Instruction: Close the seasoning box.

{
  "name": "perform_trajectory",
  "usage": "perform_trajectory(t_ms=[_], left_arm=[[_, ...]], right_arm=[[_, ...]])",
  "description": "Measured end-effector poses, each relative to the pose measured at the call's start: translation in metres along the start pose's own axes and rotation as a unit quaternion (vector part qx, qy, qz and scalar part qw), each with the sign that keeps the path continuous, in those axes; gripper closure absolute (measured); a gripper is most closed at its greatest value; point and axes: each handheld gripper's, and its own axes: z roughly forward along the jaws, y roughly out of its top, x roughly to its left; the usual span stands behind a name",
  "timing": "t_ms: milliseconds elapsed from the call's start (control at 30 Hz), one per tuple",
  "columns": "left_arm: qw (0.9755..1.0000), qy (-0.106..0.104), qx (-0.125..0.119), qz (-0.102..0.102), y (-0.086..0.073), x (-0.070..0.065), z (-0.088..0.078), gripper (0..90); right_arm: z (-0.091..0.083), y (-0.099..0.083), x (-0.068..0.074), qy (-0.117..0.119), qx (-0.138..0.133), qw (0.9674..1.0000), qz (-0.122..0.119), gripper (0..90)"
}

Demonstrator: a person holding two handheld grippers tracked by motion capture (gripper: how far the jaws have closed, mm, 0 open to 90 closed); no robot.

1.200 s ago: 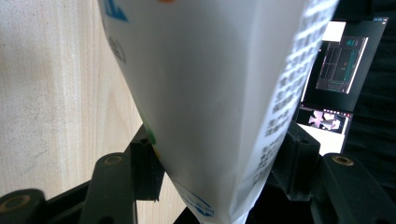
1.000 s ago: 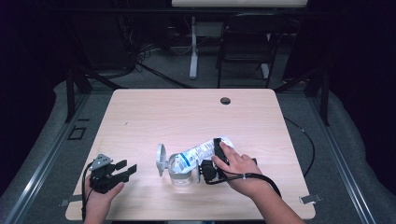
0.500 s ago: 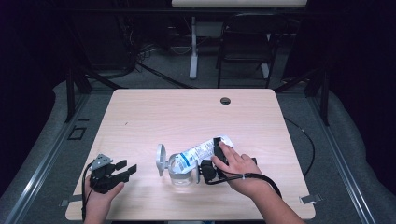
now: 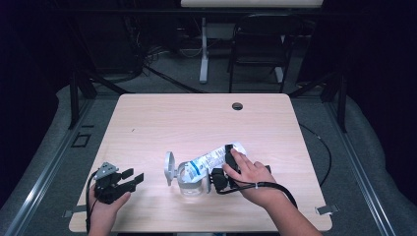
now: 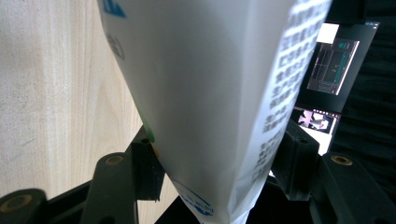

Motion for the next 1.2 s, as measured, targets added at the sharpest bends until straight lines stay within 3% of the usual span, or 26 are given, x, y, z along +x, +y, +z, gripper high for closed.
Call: perform_trajectory(t_ms=[1200], left_arm=[[1.0000, 0.002, -0.001, 0.001, 0.0007, 0.0007, -0.0011, 48.6]], right_arm=[[-0.0016, 0.0011, -0.0031, -0.009, 0.006, 0.9997, -0.021, 44.8]])
